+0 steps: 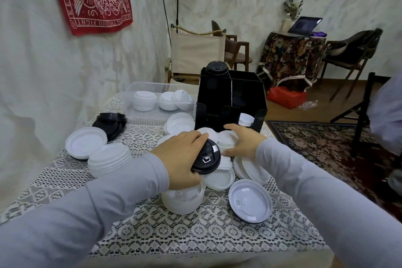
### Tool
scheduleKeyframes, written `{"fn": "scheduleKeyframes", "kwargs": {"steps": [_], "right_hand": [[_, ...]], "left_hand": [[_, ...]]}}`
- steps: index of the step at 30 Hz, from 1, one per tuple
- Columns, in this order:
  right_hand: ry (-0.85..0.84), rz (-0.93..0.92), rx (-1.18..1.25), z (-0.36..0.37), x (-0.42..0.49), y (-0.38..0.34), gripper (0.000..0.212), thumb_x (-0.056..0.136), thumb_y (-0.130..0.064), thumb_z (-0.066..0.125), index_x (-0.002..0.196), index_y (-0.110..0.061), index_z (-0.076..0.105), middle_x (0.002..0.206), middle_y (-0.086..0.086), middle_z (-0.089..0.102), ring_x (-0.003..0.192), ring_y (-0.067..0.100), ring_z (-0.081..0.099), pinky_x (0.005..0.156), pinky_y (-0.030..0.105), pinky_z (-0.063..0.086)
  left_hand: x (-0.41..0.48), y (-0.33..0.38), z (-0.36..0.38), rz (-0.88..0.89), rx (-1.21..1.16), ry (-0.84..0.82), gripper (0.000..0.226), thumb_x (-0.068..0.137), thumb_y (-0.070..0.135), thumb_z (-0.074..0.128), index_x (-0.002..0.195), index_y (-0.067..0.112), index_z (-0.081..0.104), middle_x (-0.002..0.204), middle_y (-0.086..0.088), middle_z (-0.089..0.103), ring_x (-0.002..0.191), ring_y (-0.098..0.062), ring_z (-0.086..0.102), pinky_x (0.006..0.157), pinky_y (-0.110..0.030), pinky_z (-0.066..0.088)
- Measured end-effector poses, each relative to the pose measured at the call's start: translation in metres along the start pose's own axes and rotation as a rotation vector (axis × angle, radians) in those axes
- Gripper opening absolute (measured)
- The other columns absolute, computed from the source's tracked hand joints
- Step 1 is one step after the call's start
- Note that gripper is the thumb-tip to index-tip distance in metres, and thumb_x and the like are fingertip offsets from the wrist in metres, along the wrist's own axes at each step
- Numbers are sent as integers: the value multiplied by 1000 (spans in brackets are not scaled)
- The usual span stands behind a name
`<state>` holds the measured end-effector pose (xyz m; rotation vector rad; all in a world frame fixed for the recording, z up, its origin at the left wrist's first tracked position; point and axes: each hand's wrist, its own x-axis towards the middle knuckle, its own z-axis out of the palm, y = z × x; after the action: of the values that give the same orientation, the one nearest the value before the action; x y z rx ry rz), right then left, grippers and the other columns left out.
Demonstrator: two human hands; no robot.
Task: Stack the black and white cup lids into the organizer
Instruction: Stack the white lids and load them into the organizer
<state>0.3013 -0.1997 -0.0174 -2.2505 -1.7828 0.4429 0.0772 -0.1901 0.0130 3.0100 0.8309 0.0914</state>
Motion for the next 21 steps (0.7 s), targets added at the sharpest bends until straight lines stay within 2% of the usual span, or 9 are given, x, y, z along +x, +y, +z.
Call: {"fn": "scheduleKeyframes", "kwargs": {"steps": [3,7,14,17,19,21], "right_hand": [[41,-30,18,1,-1,4,89,72,-41,78,145,-28,29,142,2,44,124,21,46,100,31,41],[109,-52,106,-13,-17,12,87,71,-39,78,144,-28,31,146,3,36,133,21,34,107,35,33],[127,-115,206,-20,-84,27,84,69,-34,81,138,-36,32,133,-11,37,120,7,39,101,23,31],[133,-98,190,-15,-114,41,84,69,-29,81,134,-40,29,131,-12,37,118,6,41,101,21,32],[121,-52,180,-12,-132,57,86,70,-25,81,131,-45,23,131,-11,35,108,7,47,89,16,42],[84,7,193,-6,-148,72,89,70,-20,81,128,-48,19,132,-10,33,101,8,51,69,15,52]], "left_hand": [[-1,0,0,-6,2,5,88,81,35,56,150,15,5,149,-1,20,134,-19,25,110,-29,27],[-1,0,1,-9,7,19,87,81,38,55,150,15,6,148,0,21,133,-19,26,109,-30,28],[-1,-3,2,-24,-12,36,87,82,41,55,150,17,6,148,1,21,133,-18,24,109,-30,27],[-1,-3,3,-17,-19,41,87,82,42,55,150,17,6,148,1,21,132,-17,25,109,-30,28],[-1,-2,3,-14,-14,42,88,82,42,55,150,17,5,148,2,21,132,-17,25,109,-29,27],[-1,-2,3,-9,-12,43,88,82,42,55,150,17,5,148,2,21,133,-17,24,110,-30,27]]}}
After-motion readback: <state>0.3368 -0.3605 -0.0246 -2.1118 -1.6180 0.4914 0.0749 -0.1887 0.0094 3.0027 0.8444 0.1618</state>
